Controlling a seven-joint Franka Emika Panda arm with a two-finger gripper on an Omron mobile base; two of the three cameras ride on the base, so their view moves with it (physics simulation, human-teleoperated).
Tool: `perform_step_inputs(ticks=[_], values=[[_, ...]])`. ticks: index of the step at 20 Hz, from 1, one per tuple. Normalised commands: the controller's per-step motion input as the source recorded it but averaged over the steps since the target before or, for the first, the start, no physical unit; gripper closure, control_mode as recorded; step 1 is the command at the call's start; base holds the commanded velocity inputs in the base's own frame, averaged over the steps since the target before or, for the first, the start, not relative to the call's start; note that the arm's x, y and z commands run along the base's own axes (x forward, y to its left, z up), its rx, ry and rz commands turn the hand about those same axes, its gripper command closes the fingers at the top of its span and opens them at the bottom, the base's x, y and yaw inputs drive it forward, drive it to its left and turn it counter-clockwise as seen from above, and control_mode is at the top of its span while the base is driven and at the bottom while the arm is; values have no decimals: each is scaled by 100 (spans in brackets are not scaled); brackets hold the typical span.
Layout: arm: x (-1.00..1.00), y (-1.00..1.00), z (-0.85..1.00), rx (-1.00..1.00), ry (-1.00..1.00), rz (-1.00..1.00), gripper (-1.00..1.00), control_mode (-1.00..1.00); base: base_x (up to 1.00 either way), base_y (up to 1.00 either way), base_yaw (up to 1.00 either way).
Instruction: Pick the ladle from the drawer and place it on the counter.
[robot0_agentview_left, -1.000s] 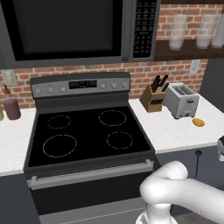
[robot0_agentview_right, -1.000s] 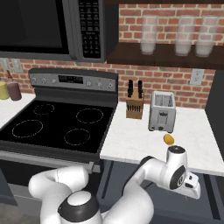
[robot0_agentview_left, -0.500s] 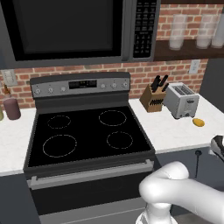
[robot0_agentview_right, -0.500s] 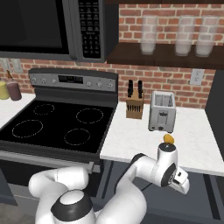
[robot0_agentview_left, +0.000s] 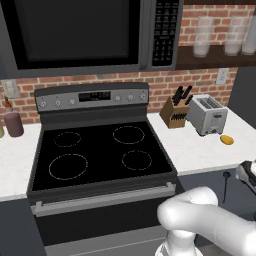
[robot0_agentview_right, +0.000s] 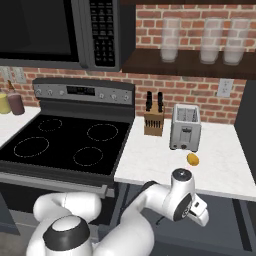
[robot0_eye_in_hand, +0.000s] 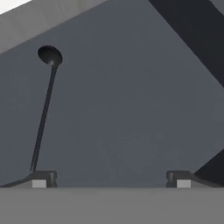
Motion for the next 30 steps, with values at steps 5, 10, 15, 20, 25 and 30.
perform_step_inputs(ticks=[5, 10, 15, 20, 25, 30], values=[[0, 39, 0, 0, -9, 4, -100, -100, 0, 0, 0], [-3, 42, 0, 0, -7, 8, -100, -100, 0, 0, 0], [-1, 47, 0, 0, -2, 10, -100, -100, 0, 0, 0], [0, 48, 0, 0, 2, 9, -100, -100, 0, 0, 0], [0, 36, -4, 0, 3, 1, -100, -100, 0, 0, 0], [3, 3, -19, 0, 0, 0, -100, -100, 0, 0, 0]])
